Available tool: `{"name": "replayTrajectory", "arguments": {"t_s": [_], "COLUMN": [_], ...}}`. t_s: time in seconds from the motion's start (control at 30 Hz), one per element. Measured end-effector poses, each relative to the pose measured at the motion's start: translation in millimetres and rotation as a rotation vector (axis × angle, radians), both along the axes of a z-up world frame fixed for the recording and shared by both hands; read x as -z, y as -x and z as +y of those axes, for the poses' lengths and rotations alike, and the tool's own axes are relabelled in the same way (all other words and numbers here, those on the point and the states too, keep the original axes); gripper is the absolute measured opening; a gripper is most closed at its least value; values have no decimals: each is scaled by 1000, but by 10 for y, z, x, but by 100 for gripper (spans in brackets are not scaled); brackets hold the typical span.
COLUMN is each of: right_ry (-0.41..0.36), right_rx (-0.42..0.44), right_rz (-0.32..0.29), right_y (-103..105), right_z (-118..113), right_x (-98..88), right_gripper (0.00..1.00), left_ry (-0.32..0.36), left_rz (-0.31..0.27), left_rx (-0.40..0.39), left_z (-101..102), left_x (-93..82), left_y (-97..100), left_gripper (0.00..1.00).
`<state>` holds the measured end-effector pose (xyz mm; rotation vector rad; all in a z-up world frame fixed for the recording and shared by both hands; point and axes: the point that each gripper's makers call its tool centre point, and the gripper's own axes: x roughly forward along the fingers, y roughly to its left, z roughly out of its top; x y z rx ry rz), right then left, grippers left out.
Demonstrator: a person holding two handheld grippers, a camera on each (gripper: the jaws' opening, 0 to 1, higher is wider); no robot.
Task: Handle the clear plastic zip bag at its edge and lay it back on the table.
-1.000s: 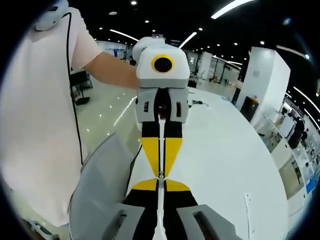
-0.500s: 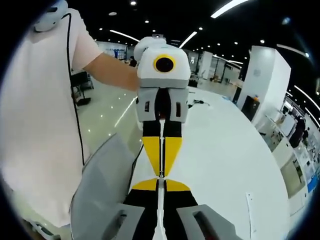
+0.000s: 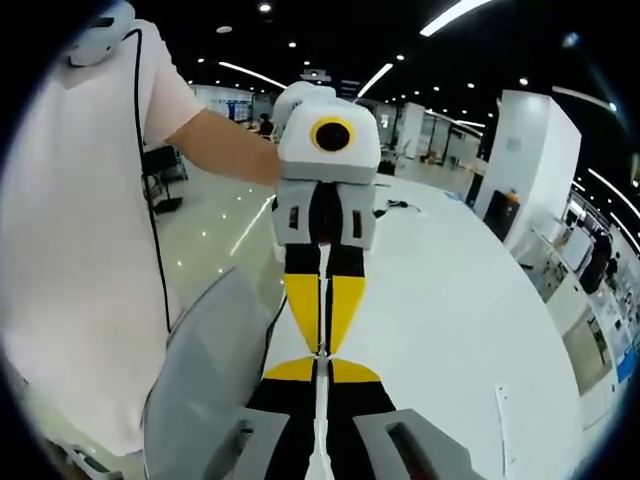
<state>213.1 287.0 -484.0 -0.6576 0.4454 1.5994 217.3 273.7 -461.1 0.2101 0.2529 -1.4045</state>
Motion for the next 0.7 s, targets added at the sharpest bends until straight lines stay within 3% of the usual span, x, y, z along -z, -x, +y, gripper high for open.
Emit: {"name": "replayTrajectory", "arguments": {"t_s": [0.7], "right_ry": [-15], "right_rx": [3], "right_rz": [20], "right_y": [22], "right_z": [11], "right_x": [-18], "right_gripper": [0], "left_ry": [8], "left_rz": [-15], "left_rx": [4], "left_z": [17], "left_x": [2], "left_y": [16], "left_gripper": [0]}}
